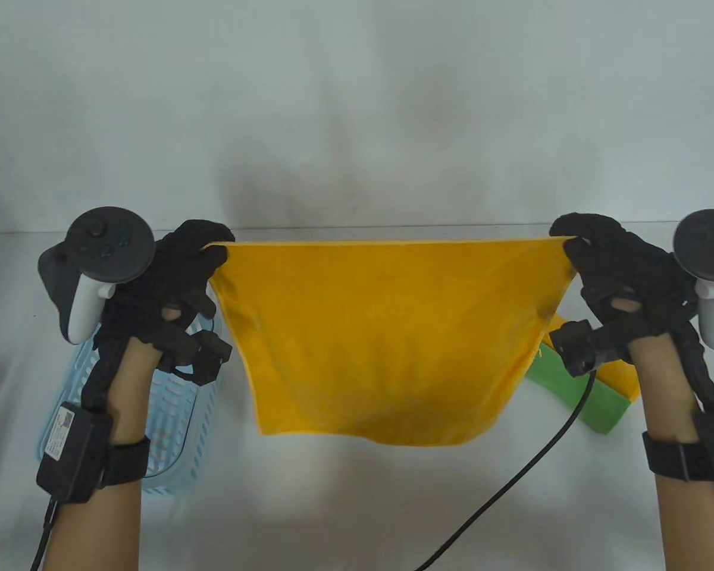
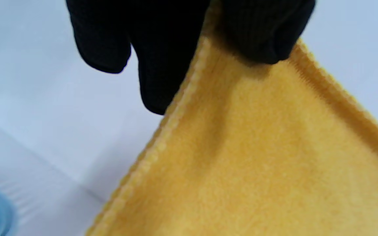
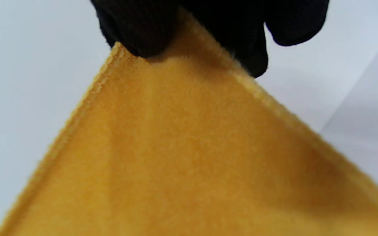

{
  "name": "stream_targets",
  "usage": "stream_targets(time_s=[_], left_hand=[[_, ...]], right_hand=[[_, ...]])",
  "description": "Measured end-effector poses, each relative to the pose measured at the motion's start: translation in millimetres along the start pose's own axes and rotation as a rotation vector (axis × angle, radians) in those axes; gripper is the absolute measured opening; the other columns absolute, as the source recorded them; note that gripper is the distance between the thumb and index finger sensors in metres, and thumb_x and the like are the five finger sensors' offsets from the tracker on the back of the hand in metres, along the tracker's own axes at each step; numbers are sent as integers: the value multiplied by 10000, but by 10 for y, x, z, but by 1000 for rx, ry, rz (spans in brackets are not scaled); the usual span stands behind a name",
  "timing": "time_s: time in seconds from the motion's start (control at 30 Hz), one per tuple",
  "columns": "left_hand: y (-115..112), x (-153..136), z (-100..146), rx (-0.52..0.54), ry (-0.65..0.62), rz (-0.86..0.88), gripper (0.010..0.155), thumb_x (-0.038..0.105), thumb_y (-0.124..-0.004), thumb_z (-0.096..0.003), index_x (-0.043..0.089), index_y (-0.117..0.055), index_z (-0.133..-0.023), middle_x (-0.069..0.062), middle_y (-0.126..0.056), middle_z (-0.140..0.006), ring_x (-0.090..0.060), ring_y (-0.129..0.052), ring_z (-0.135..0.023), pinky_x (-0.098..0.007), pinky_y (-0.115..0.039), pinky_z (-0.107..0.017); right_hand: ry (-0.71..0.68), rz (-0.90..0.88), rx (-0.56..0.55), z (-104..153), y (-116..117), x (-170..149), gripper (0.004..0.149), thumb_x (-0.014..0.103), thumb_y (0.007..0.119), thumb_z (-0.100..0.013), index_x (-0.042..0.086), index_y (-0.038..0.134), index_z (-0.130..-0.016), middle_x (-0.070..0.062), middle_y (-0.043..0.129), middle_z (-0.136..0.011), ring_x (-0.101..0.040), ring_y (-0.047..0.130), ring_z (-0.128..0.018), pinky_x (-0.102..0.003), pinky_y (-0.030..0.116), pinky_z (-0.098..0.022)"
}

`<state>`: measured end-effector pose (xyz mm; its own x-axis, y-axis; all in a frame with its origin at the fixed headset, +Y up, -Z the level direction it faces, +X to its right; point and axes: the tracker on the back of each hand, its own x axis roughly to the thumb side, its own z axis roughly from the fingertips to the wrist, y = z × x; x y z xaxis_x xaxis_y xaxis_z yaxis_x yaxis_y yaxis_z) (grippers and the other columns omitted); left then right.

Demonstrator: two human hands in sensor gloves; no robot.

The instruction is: Roll square towel into towel roll

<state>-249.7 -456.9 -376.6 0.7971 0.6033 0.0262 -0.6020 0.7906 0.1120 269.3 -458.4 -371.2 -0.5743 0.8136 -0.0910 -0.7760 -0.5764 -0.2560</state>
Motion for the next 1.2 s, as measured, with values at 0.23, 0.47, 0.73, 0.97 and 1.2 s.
stream_targets(time_s=[0.23, 0.47, 0.73, 0.97, 1.2], left_hand=[[-124, -144, -333, 51, 105, -47, 404, 361, -773, -404, 391, -862, -797, 92, -923, -861, -220, -977, -789, -534, -719, -680], [215, 108, -222, 107, -22, 24, 406, 374, -779, -404, 408, -866, -799, 94, -905, -885, -220, -951, -824, -543, -695, -700], [-311, -192, -38, -30, 20, -30, 408, 359, -781, -407, 371, -867, -805, 78, -901, -896, -238, -949, -832, -548, -702, -691], [-595, -378, 150, -96, 99, -28, 408, 352, -783, -410, 346, -870, -809, 54, -931, -872, -248, -984, -792, -533, -733, -667], [-883, -673, 499, -263, 82, -64, 410, 347, -787, -410, 326, -876, -809, 35, -942, -858, -260, -992, -773, -531, -746, -647]], right_hand=[[150, 0, -83, -450, 379, -72, 371, 335, 808, -379, 407, 862, -739, 25, 892, -814, -293, 888, -767, -550, 692, -608], [52, -182, -179, -397, 68, 175, 375, 345, 802, -383, 420, 846, -748, 32, 853, -860, -296, 855, -806, -548, 674, -624], [136, -105, -39, -168, 248, -339, 373, 320, 797, -390, 375, 850, -755, 29, 836, -896, -329, 834, -836, -568, 658, -633], [175, -74, 96, 12, 412, -742, 379, 324, 783, -401, 351, 838, -775, 29, 859, -885, -343, 838, -837, -574, 657, -631], [181, -96, 300, 305, 503, -1228, 374, 334, 784, -405, 313, 849, -772, -3, 940, -776, -336, 903, -753, -572, 684, -604]])
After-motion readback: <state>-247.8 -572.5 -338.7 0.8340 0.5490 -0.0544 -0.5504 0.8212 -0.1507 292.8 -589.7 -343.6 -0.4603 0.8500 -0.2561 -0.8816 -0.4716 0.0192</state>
